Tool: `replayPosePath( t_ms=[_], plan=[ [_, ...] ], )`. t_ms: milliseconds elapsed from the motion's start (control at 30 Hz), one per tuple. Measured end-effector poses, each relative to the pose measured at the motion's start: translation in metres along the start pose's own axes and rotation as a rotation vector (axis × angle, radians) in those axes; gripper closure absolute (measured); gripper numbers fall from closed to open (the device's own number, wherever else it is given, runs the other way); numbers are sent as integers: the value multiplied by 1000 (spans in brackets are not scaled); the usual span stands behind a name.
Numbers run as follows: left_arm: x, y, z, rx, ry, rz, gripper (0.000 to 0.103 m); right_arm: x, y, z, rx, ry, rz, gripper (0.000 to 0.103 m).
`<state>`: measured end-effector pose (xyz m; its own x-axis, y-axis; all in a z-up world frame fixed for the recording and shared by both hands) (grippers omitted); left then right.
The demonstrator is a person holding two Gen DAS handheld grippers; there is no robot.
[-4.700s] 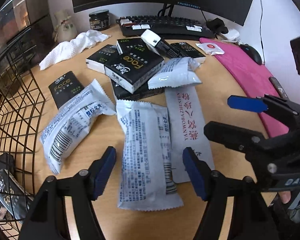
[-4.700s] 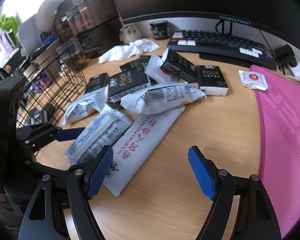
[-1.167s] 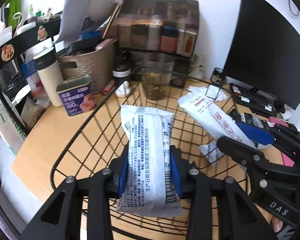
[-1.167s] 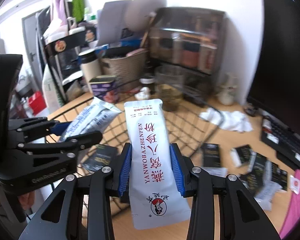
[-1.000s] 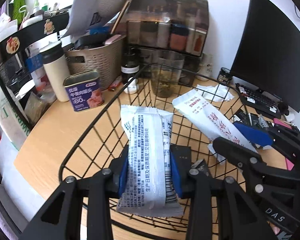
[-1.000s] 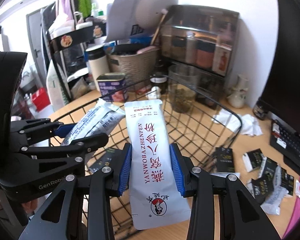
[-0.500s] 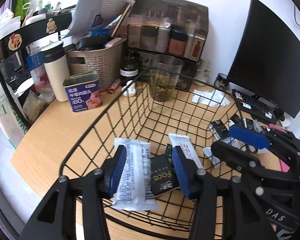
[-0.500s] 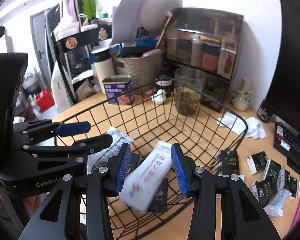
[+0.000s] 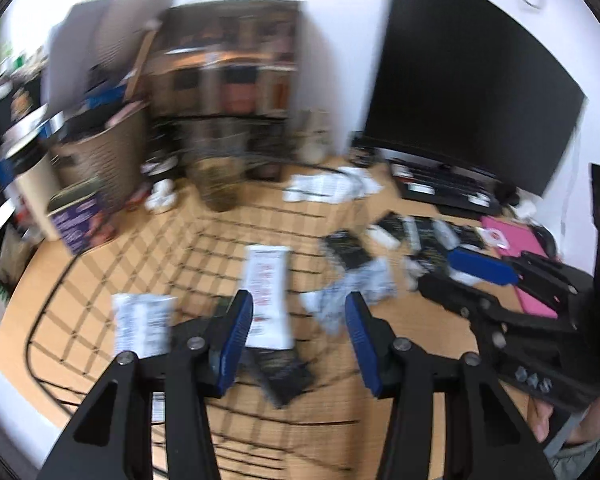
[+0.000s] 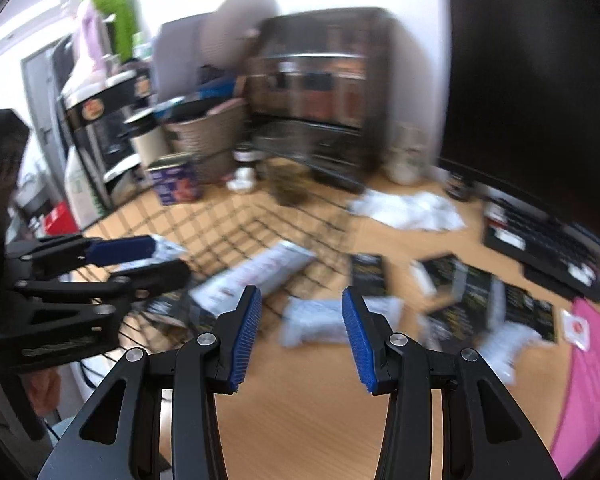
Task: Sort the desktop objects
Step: 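Move both open tools back over the desk pile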
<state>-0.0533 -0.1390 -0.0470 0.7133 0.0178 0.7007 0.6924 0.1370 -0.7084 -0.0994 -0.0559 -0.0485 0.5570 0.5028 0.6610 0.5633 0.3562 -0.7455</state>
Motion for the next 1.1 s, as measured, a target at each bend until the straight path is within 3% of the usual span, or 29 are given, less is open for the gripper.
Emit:
replayPosePath(
  t_ms=[233,400,633,833,1100],
  plan=[
    [-23,13,99,-172,115,-51,50,28,29,84,-93,104,-12,60],
    [-62,21,143,-243,146,-108,50,33,50,131,-134,152,-41,60],
    [-113,9,160,-266,120,-137,50,18,72,171,-191,152,-90,60],
    [-145,-1,161,-272,112,-175,50,-2,61,179,-242,87,-80,49],
    [-171,-7,161,-277,124,-201,46,-18,54,192,-266,82,-91,47]
  ],
)
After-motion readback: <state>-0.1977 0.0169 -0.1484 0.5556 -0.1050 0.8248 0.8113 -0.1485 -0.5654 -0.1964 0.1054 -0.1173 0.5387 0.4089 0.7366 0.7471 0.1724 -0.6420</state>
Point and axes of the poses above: each gripper's, at about its wrist camera, not at the fingertips, and x roughly against the way its jaws point, z to its right, y to its underside, the point moved 10 cm from there along -x, roughly the way its jaws point, and after that the axes turned 2 degrees about -x, right-handed, at the moved point
